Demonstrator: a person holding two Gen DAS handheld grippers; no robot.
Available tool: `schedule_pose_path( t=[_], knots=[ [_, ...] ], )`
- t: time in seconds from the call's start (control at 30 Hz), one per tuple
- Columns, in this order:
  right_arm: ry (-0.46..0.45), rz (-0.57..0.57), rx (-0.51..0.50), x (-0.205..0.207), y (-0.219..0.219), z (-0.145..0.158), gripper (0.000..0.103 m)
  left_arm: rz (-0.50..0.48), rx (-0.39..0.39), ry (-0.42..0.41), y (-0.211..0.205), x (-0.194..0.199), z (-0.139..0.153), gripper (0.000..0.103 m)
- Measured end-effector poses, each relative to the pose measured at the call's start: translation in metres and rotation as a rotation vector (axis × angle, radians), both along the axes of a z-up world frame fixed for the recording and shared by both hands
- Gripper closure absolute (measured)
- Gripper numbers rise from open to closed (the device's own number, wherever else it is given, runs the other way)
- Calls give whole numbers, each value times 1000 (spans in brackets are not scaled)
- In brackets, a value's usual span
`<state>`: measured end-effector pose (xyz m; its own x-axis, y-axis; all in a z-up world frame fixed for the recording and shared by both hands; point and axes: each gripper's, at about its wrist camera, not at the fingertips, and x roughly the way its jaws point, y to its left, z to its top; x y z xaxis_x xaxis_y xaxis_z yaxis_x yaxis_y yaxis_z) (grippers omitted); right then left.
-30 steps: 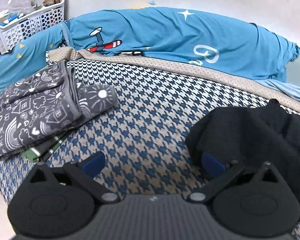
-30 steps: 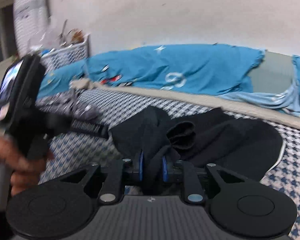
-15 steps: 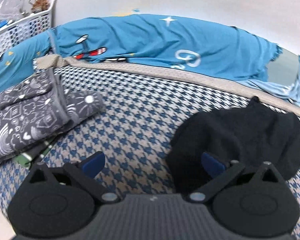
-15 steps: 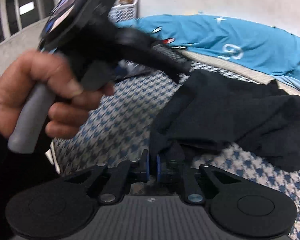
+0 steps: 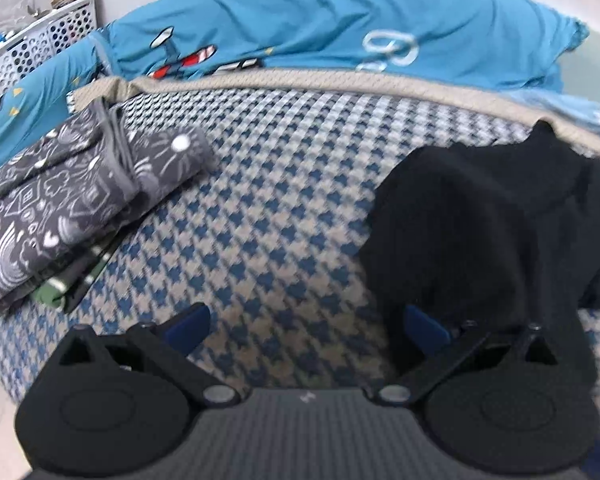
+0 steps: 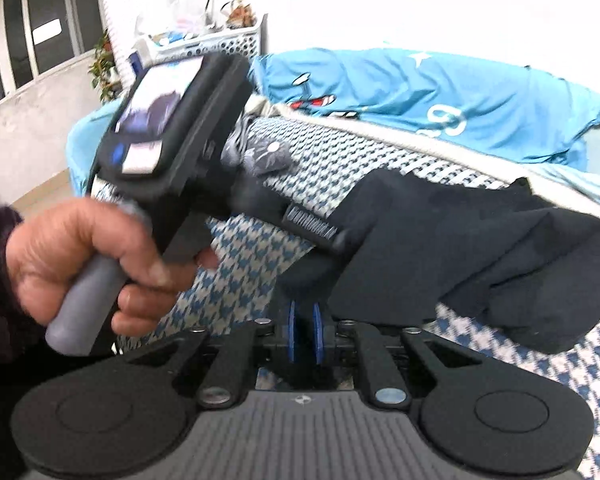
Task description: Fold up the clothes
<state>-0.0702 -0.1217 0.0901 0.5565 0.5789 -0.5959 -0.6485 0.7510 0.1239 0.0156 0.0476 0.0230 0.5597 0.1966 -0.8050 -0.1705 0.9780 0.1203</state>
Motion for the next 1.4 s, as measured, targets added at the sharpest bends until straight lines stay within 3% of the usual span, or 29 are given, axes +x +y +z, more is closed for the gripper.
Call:
schedule_pose_path(
  t=[0.17, 0.6, 1.13, 1.4],
  knots=[
    [-25, -88, 57, 7, -17, 9, 78, 9, 18, 28, 8, -1, -7, 0],
    [-14, -346, 149, 78, -22, -9, 77, 10, 47, 58, 18, -4, -16, 0],
    [46, -326, 176, 108, -3, -38, 74, 1, 35, 65, 25, -5, -20, 0],
    [41, -343, 177, 100, -7, -32, 96, 17, -30, 1, 27, -6, -4, 0]
  ],
)
